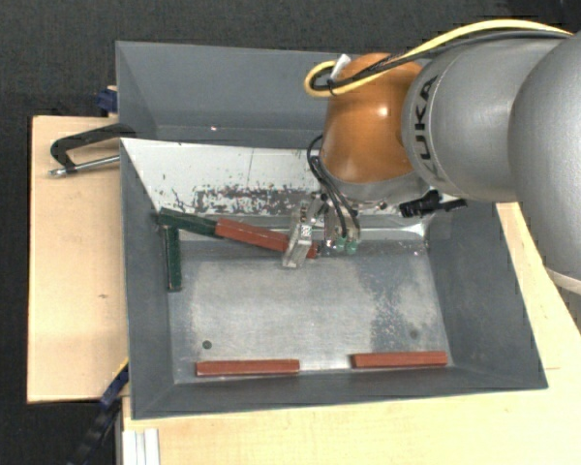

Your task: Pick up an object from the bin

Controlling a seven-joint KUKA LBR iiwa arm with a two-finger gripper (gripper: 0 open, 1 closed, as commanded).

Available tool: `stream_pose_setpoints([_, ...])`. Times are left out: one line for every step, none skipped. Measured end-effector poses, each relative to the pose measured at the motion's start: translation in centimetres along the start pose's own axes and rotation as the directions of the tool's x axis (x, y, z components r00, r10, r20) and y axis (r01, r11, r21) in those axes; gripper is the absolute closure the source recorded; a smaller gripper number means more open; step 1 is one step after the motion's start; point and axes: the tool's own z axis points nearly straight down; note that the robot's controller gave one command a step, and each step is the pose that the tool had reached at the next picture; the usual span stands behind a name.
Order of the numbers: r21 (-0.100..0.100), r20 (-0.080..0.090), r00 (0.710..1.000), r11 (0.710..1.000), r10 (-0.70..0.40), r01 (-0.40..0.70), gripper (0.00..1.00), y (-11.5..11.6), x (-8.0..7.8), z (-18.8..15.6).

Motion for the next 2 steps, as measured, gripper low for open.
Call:
stream_pose_setpoints([0.0, 0.0, 1.0, 1.0, 0.0, 0.0, 1.0, 0.0, 0.0, 0.0])
stream_pose_setpoints([0.002, -0.006, 1.0, 1.0, -0.013, 0.013, 1.0, 0.9, 0.8, -4.8])
